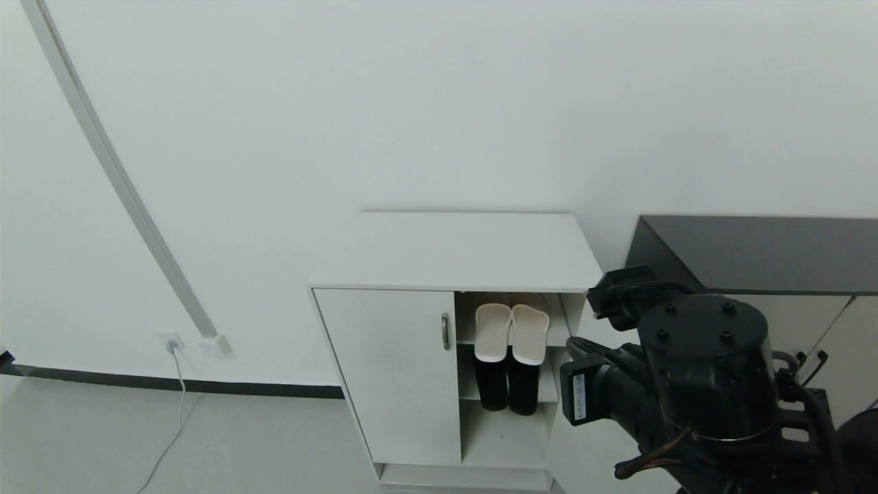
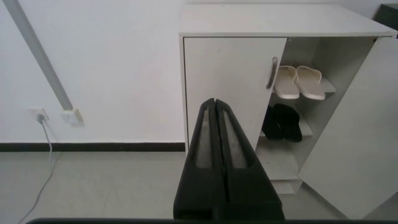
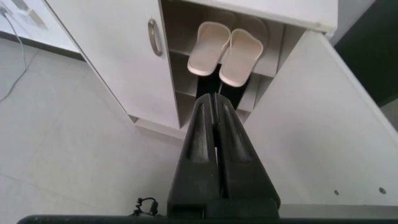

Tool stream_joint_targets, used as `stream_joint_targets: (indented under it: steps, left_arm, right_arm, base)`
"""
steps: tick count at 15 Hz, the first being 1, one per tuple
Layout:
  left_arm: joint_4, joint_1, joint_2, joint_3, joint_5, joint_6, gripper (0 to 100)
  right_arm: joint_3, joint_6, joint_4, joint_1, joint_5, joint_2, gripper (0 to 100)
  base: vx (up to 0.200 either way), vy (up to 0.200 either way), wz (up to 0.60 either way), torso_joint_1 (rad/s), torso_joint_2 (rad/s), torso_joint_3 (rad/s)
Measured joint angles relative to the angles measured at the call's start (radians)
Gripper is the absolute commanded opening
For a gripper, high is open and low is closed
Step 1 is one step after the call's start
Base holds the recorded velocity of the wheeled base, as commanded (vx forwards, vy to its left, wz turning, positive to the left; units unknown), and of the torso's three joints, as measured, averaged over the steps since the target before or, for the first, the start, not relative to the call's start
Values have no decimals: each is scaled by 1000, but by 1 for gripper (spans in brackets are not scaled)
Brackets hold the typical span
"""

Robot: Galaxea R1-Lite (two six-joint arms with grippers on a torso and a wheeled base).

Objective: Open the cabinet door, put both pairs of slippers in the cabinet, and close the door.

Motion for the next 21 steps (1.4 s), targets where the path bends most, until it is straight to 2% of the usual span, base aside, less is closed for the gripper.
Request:
stream_joint_targets:
  steps: [9, 15, 21]
  left_arm:
    - [0, -1, 0, 0, 0, 0, 0]
    - [0, -1, 0, 0, -1, 0, 0]
    - [0, -1, 0, 0, -1, 0, 0]
  right_arm:
    - [35, -31, -37, -7, 0, 0, 0]
    - [37, -43, -37, -18, -2, -4, 0]
    - [40, -66, -51, -42, -7, -9, 0]
  base:
    - [0, 0, 0, 0, 0, 0]
    - [0, 0, -600, 2, 1, 1]
    - [0, 0, 0, 0, 0, 0]
